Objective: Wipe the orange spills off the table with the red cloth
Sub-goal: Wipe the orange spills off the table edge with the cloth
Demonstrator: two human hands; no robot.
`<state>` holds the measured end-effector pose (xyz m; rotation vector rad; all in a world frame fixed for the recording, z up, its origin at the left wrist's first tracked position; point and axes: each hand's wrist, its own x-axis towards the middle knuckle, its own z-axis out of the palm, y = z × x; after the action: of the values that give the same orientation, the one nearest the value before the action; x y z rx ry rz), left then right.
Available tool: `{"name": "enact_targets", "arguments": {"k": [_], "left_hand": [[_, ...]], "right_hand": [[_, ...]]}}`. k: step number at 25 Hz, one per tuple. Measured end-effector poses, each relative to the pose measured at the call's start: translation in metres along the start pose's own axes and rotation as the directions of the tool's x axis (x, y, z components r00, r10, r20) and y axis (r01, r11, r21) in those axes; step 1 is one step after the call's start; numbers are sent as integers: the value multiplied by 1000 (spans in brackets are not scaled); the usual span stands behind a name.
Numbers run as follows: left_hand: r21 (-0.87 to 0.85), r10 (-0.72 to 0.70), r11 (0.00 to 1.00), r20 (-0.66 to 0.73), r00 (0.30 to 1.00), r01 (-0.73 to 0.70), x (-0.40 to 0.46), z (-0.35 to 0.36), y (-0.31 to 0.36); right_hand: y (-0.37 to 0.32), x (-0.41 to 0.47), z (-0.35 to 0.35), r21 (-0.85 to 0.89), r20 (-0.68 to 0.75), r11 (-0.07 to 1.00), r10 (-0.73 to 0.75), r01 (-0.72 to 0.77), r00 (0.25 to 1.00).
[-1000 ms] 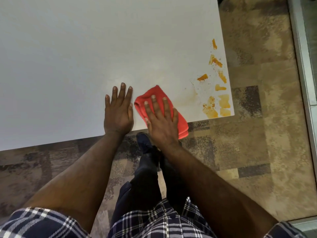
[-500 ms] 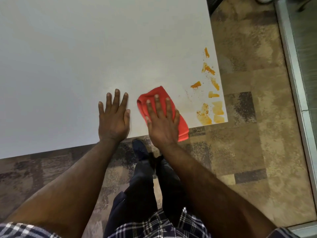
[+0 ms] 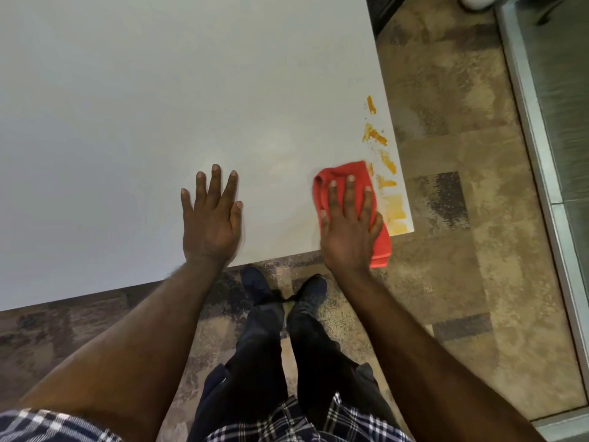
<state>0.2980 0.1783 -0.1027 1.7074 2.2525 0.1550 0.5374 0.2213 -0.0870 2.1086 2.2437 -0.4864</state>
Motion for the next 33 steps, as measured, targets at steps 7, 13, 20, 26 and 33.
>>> {"name": "enact_targets", "arguments": {"k": [7, 13, 20, 26, 33], "left_hand": [[-12, 6, 1000, -29, 1000, -7, -1, 2, -1], [-16, -8, 1000, -5, 1000, 8, -1, -2, 2], [-10, -5, 1000, -12, 1000, 5, -1, 0, 1], [-25, 46, 999, -36, 998, -47, 29, 1, 26], [-3, 27, 1000, -57, 998, -28, 32, 7, 25]], "right_hand": [[-27, 51, 0, -33, 4, 986, -163, 163, 987], [40, 47, -20, -69, -56, 998, -1, -3, 998], [2, 61, -14, -85, -29, 991, -105, 102, 994], [-15, 130, -27, -113, -78, 983, -152, 142, 985], [-39, 184, -29, -101, -141, 994, -54, 40, 989]]}}
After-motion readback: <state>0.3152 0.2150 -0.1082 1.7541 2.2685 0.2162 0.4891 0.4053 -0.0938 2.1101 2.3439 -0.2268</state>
